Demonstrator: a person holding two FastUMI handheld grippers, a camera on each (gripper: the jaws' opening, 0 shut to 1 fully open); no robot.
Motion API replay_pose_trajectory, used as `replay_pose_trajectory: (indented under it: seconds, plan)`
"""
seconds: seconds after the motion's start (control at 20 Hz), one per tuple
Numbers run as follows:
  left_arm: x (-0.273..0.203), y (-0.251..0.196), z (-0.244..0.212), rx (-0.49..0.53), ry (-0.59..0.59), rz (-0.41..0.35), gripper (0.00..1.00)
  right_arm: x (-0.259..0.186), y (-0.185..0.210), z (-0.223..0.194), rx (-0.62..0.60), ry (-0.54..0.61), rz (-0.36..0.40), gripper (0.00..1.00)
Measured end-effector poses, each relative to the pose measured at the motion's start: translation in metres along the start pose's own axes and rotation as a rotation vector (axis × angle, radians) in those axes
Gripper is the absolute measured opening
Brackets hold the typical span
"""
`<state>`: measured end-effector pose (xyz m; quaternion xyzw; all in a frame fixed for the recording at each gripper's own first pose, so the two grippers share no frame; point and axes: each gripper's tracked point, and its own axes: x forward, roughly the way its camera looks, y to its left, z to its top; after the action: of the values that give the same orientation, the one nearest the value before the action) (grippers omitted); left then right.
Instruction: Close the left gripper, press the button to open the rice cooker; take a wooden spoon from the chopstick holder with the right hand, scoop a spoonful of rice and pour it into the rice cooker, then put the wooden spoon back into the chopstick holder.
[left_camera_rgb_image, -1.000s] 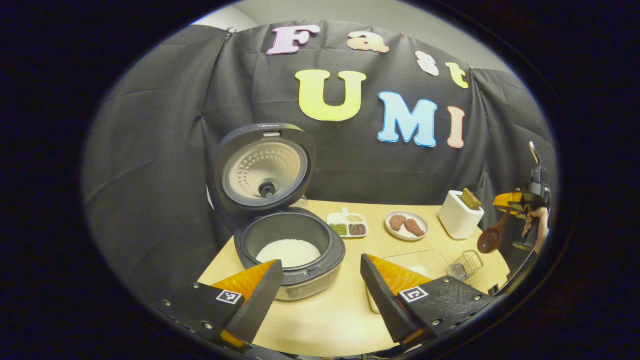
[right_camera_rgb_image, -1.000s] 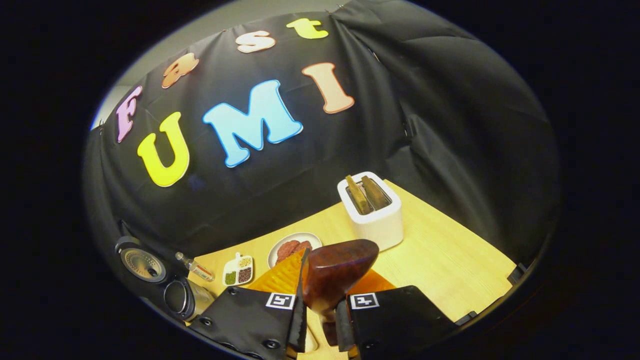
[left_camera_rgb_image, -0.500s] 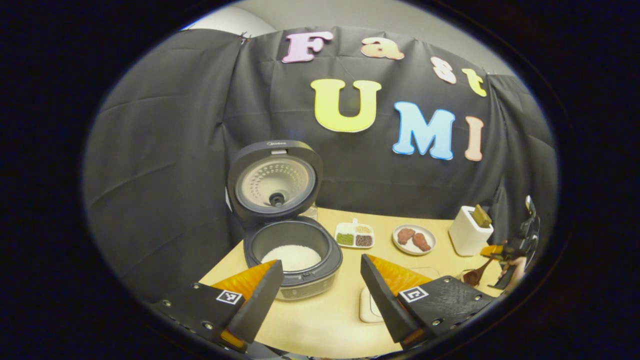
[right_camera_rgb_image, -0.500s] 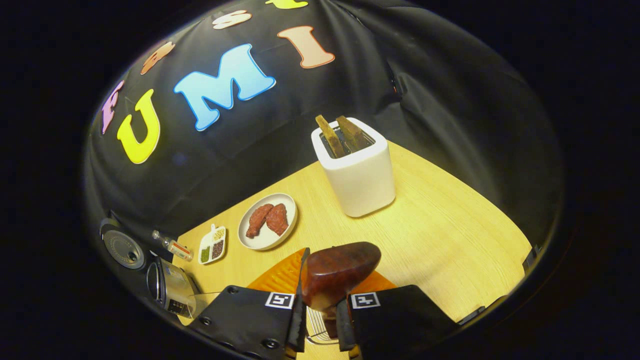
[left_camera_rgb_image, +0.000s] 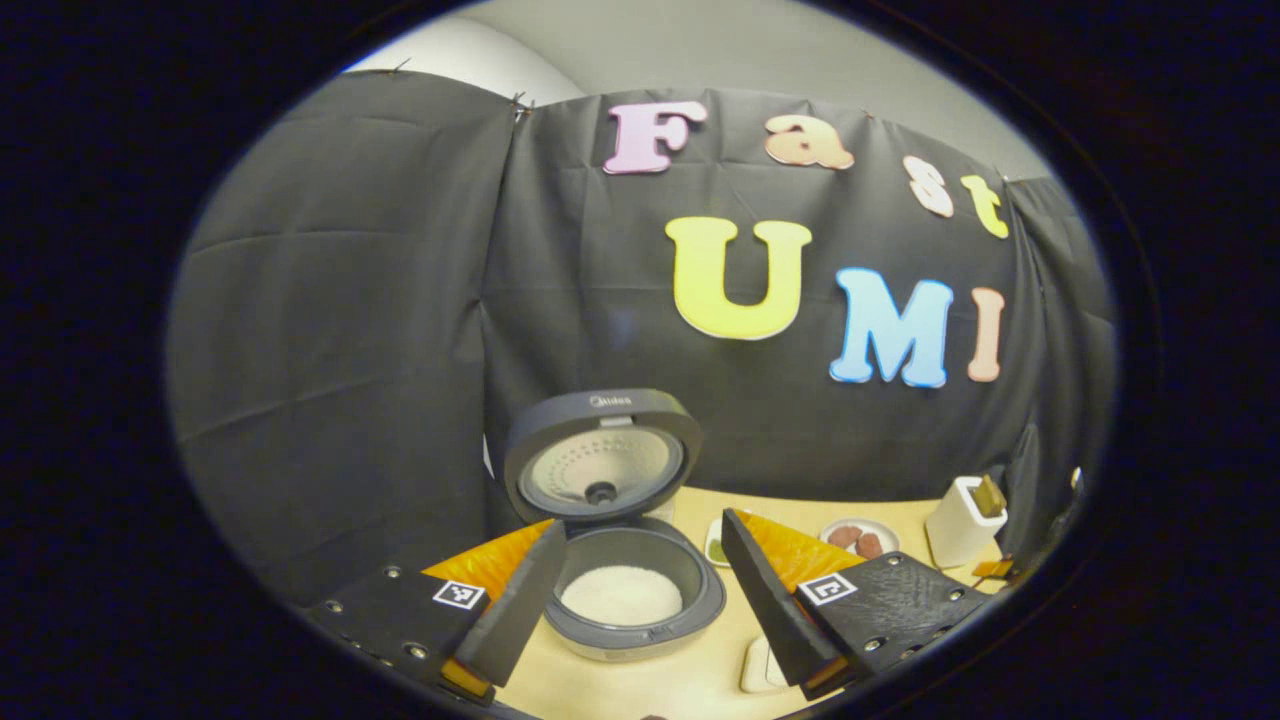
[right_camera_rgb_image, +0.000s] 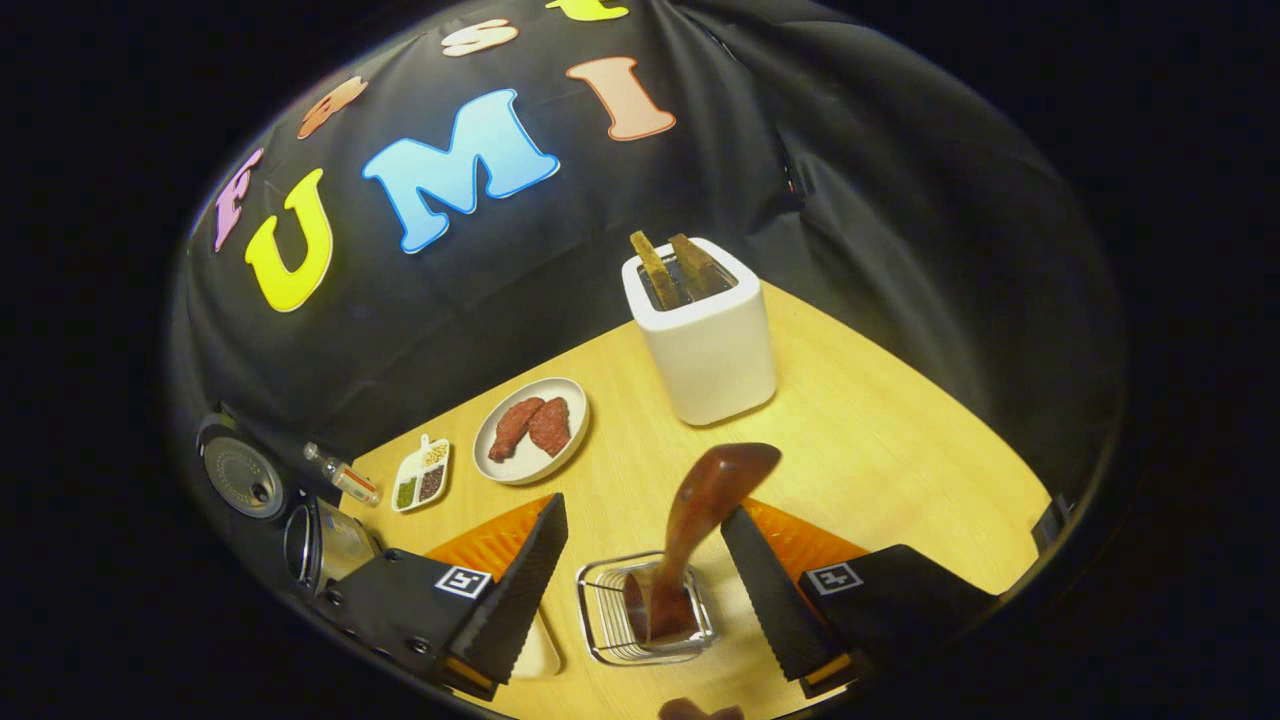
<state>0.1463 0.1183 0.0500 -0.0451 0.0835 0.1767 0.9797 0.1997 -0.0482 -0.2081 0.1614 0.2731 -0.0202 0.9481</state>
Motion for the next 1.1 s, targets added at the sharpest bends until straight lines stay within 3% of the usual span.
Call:
replay_pose_trajectory:
  seconds: [0.05, 0.1, 0.3, 0.6, 0.7, 0.85, 1.0, 1.1]
  plan:
    - [0.009, 0.007, 0.013, -0.013, -0.016, -0.001, 0.97, -0.011, -0.010, 0.003, -0.040, -0.029, -0.029, 0.92]
    - [0.019, 0.015, 0.026, -0.021, -0.034, 0.007, 0.99, -0.025, -0.016, 0.004, -0.086, -0.058, -0.050, 0.98]
    - [0.070, 0.041, 0.061, -0.024, -0.070, 0.013, 0.97, -0.087, -0.029, 0.009, -0.242, -0.160, -0.116, 0.98]
    - [0.151, 0.059, 0.087, -0.016, -0.049, 0.023, 0.96, -0.153, -0.008, 0.022, -0.180, -0.284, -0.133, 0.98]
    - [0.178, 0.054, 0.086, -0.046, -0.007, -0.009, 0.99, -0.169, -0.008, 0.028, -0.214, -0.320, -0.154, 0.98]
    - [0.216, 0.039, 0.078, -0.030, 0.059, -0.059, 0.98, -0.184, -0.007, 0.034, -0.242, -0.350, -0.183, 0.98]
    - [0.239, 0.039, 0.066, 0.034, 0.107, -0.046, 0.97, -0.188, 0.001, 0.038, -0.215, -0.355, -0.153, 0.98]
    - [0.248, 0.040, 0.053, 0.021, 0.145, -0.042, 0.99, -0.189, 0.004, 0.050, -0.238, -0.381, -0.143, 0.98]
